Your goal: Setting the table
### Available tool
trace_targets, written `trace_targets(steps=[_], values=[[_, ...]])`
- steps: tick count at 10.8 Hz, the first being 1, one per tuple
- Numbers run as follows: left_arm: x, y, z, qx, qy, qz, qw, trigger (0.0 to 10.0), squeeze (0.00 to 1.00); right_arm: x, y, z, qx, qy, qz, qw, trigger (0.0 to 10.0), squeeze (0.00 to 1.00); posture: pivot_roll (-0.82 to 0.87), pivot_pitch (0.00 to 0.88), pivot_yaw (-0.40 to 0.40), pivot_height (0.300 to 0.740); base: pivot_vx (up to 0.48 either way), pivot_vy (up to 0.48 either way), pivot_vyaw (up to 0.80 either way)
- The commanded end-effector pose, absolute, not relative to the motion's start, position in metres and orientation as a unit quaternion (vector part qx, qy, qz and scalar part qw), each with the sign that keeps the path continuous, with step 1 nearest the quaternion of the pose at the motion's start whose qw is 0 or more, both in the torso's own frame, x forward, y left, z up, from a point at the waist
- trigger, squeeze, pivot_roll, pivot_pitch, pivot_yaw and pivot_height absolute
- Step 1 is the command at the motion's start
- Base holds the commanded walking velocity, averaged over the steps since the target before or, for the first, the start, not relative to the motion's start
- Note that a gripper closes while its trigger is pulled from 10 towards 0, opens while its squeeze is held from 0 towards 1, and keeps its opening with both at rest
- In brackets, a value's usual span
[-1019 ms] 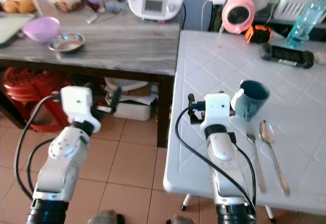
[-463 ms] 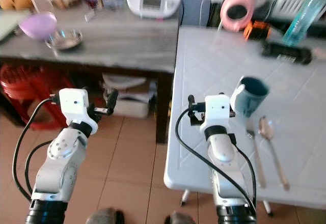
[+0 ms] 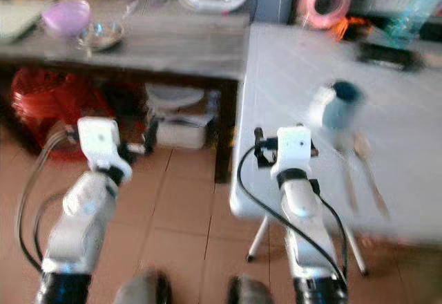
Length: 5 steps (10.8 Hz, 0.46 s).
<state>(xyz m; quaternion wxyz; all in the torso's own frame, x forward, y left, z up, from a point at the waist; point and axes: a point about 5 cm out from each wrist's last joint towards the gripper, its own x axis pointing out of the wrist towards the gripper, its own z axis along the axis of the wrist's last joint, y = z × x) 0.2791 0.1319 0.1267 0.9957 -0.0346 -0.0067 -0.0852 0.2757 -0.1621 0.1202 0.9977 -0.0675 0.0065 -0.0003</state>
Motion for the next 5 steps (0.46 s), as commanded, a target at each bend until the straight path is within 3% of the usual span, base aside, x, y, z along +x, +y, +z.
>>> trace_targets(steps=[1,5], values=[[0.2803,0.1308,0.1318,-0.022,-0.020,-0.093,0.995,10.0,0.00,0.2756,-0.1635,0.1222,-0.067,0.003,-0.001,0.998,10.0,0.00,0.00,0.000,-0.025,0.740,0.000,0.000,0.00],[0.2760,0.1258,0.1328,-0.017,-0.030,-0.124,0.992,10.0,0.00,0.2754,-0.1636,0.1242,-0.064,0.002,-0.008,0.998,10.0,0.00,0.00,0.000,-0.024,0.740,0.000,0.000,0.00]])
